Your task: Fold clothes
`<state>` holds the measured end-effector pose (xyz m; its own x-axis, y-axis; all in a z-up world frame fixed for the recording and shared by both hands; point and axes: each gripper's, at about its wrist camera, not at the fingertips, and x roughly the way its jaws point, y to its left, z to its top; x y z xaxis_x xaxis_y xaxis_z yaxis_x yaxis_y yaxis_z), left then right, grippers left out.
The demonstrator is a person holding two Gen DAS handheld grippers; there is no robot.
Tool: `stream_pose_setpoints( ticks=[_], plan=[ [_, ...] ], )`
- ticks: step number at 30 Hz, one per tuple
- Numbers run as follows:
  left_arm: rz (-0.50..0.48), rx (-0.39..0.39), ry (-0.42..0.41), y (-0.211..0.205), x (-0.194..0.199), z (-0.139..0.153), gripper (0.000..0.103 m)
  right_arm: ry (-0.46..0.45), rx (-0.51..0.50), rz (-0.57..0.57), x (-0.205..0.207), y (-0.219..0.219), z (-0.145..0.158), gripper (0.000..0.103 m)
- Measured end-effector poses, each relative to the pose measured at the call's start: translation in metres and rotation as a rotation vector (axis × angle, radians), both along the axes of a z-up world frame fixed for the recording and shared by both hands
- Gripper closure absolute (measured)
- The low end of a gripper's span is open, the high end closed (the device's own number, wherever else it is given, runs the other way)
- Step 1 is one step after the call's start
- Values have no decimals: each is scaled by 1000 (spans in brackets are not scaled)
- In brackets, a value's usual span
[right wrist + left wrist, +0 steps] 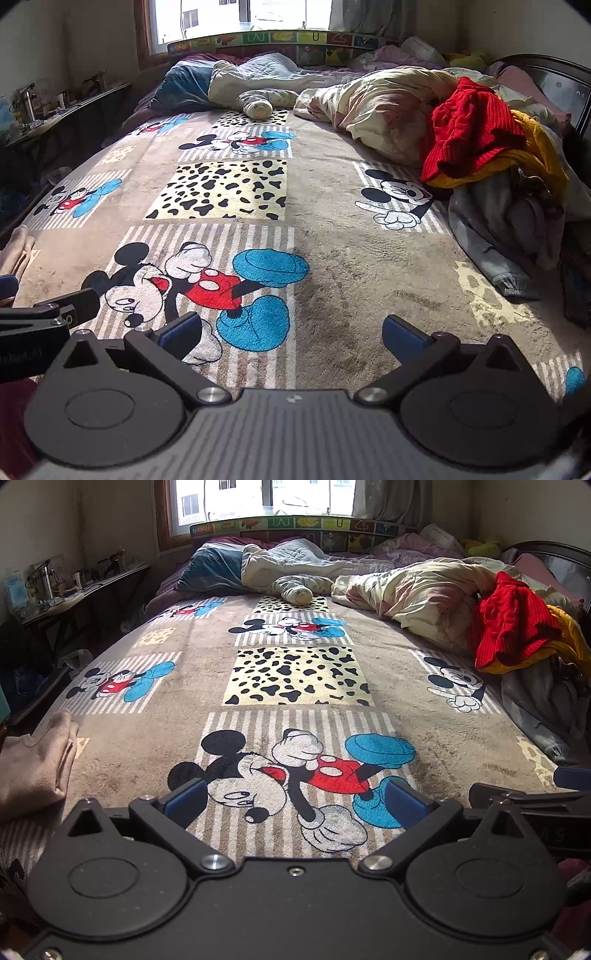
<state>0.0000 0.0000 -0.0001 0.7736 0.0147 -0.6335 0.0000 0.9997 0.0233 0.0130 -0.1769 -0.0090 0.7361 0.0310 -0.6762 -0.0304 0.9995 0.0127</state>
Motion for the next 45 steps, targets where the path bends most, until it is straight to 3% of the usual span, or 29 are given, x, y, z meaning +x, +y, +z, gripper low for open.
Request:
stream_pose_setpoints(
  ticks=[45],
  plan=[
    [-7,-5,14,-3,3,-3,0,4,-5,-12,-5,3,-7,0]
  ],
)
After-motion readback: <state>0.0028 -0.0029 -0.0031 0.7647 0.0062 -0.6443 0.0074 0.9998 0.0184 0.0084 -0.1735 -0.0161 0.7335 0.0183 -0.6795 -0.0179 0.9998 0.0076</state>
